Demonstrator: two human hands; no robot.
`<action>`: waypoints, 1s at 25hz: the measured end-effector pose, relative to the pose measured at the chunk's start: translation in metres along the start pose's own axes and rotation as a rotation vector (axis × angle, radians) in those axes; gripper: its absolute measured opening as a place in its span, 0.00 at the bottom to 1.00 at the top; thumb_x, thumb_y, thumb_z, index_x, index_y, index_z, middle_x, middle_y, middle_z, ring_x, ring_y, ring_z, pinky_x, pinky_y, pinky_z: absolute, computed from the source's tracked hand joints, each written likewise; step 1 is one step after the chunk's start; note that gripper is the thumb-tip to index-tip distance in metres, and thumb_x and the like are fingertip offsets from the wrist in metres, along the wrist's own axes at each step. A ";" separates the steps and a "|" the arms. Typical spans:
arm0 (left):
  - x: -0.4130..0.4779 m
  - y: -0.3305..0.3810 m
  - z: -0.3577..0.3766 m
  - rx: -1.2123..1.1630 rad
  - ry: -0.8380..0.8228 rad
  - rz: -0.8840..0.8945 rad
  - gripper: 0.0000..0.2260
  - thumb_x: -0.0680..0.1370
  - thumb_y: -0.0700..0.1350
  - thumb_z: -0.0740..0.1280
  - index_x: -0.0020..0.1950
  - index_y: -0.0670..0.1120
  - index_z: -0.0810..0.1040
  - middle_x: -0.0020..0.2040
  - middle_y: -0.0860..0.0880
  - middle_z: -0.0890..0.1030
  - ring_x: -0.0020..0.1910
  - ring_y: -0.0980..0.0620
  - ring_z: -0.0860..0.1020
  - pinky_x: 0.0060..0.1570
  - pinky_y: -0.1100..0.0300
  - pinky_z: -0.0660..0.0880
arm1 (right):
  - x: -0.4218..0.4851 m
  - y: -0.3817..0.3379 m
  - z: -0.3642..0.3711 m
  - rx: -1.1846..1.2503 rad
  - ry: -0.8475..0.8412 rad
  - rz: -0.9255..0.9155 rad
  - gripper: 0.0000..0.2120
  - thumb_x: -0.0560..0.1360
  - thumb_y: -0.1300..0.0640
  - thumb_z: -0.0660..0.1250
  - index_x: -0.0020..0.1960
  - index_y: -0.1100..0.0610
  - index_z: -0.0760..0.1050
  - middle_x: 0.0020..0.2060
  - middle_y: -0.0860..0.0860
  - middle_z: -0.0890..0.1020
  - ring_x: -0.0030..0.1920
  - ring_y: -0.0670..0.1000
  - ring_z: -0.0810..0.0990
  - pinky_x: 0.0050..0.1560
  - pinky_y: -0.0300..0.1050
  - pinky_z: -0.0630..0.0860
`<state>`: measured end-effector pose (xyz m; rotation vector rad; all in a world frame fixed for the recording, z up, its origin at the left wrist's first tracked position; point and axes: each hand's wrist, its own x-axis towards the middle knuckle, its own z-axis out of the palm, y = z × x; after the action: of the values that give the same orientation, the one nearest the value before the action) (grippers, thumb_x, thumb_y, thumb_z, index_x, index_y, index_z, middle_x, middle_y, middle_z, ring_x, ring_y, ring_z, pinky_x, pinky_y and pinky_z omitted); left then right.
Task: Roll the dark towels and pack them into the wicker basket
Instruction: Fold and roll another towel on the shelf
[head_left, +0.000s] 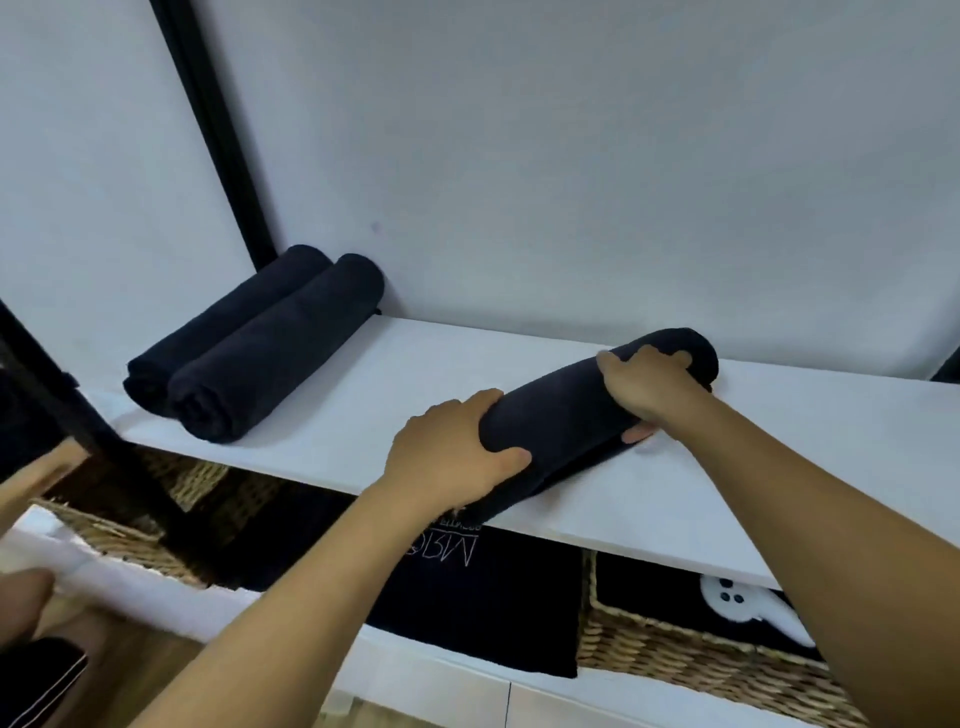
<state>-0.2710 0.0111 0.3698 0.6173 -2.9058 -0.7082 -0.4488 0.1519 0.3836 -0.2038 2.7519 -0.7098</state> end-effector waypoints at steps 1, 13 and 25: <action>-0.009 -0.007 0.001 0.038 0.050 -0.014 0.26 0.72 0.63 0.65 0.69 0.63 0.66 0.58 0.56 0.76 0.54 0.48 0.77 0.51 0.55 0.73 | -0.002 -0.021 0.012 0.081 -0.004 0.019 0.42 0.77 0.36 0.60 0.80 0.59 0.49 0.76 0.61 0.49 0.35 0.58 0.83 0.32 0.42 0.78; 0.001 -0.176 -0.035 0.390 0.532 0.319 0.17 0.73 0.46 0.65 0.60 0.48 0.82 0.67 0.49 0.77 0.72 0.42 0.69 0.68 0.36 0.62 | 0.031 -0.225 0.145 0.394 -0.309 -0.342 0.48 0.74 0.46 0.73 0.81 0.53 0.45 0.80 0.51 0.53 0.72 0.59 0.68 0.45 0.51 0.82; 0.053 -0.208 -0.040 0.303 0.438 0.349 0.20 0.74 0.52 0.60 0.60 0.47 0.82 0.69 0.50 0.76 0.72 0.42 0.68 0.70 0.42 0.64 | 0.056 -0.265 0.165 0.304 -0.228 -0.354 0.39 0.78 0.45 0.67 0.80 0.50 0.50 0.78 0.51 0.60 0.71 0.57 0.69 0.57 0.56 0.79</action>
<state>-0.2366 -0.1955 0.3098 0.2307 -2.6122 -0.0741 -0.4331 -0.1641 0.3619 -0.6690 2.3770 -1.1070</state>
